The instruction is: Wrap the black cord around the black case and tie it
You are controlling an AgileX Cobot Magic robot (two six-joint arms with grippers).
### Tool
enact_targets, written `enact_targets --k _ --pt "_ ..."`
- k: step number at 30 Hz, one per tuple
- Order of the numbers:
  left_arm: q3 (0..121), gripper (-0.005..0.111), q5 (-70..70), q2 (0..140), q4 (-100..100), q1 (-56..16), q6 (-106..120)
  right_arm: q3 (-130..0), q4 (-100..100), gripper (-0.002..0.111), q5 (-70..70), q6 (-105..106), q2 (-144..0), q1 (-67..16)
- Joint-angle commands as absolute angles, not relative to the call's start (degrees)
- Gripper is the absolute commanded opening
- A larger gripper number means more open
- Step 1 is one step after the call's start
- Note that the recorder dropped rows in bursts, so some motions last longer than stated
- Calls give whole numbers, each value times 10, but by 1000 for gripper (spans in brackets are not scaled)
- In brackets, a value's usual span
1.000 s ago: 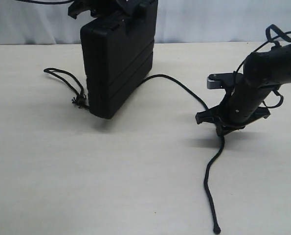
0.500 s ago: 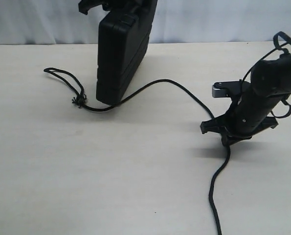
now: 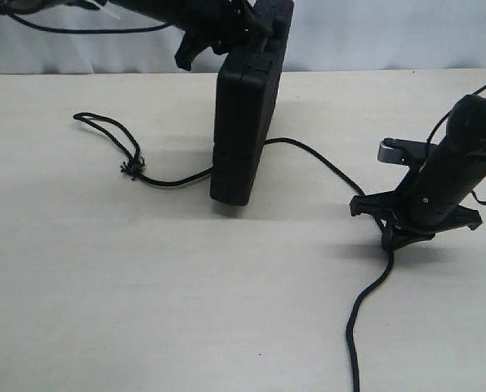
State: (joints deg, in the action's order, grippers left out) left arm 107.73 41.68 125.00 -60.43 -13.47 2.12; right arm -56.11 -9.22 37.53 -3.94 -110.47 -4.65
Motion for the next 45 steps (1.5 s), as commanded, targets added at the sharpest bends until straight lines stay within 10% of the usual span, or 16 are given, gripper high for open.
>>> enact_targets --k 1,23,34,45 --pt "1001 0 370 1230 -907 -135 244 -544 -72 4 402 -24 -1122 -40" --pt "927 0 445 1199 -999 -97 377 -544 -81 5 389 -22 -1122 -40" --pt "927 0 481 1201 -999 -98 370 -576 -83 63 410 -17 -1087 -40" --pt "927 0 459 1201 -999 -120 358 -548 -407 68 245 303 -833 -55"
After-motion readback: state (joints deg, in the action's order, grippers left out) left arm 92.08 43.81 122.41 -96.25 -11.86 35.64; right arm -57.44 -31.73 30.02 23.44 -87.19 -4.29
